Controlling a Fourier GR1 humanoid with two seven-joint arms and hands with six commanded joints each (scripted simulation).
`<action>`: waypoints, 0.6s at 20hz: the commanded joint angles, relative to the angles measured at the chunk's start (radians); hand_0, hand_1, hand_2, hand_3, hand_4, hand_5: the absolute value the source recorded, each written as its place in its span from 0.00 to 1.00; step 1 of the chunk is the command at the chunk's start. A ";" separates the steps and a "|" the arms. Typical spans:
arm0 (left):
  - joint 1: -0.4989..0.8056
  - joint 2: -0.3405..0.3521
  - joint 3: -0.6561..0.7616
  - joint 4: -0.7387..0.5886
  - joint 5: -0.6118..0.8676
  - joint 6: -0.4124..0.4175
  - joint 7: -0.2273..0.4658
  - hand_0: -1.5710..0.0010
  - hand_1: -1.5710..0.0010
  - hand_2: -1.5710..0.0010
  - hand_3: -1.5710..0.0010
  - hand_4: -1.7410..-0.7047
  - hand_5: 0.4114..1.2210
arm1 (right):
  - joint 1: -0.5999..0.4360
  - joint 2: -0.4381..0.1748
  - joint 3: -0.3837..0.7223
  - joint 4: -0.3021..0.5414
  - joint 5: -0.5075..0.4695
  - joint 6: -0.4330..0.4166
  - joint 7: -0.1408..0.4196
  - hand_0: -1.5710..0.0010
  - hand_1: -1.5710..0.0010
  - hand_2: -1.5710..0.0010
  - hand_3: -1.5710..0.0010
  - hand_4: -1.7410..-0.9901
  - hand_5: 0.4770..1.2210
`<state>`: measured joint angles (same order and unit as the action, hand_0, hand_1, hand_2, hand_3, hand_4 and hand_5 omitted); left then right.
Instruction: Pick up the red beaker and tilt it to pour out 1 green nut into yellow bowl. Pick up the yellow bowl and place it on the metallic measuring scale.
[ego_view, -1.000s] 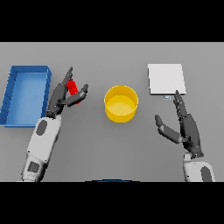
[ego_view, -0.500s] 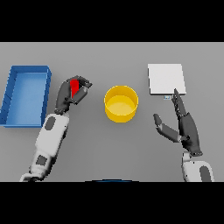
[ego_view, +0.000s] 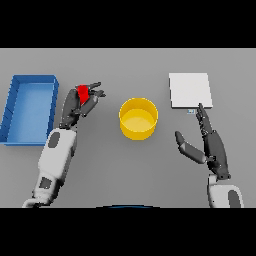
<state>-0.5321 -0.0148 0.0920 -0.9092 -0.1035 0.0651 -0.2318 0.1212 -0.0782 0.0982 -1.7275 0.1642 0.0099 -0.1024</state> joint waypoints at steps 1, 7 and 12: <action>-0.005 0.005 0.003 -0.019 0.014 -0.012 0.007 0.04 0.03 0.03 0.04 0.06 0.91 | 0.000 -0.006 0.000 0.000 0.006 -0.001 0.005 1.00 1.00 1.00 1.00 0.67 0.22; -0.004 0.059 -0.044 -0.122 0.013 -0.054 0.066 0.01 0.01 0.01 0.01 0.02 0.89 | -0.005 -0.010 0.005 0.001 0.033 -0.016 -0.026 1.00 1.00 1.00 1.00 0.69 0.24; -0.030 0.080 -0.093 -0.134 -0.034 -0.046 0.104 0.01 0.01 0.01 0.01 0.02 0.90 | 0.006 -0.017 0.005 0.001 0.045 -0.019 -0.047 1.00 1.00 1.00 1.00 0.69 0.25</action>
<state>-0.5625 0.0651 -0.0013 -1.0434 -0.1361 0.0179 -0.1281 0.1274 -0.0959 0.1027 -1.7262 0.2093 -0.0094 -0.1509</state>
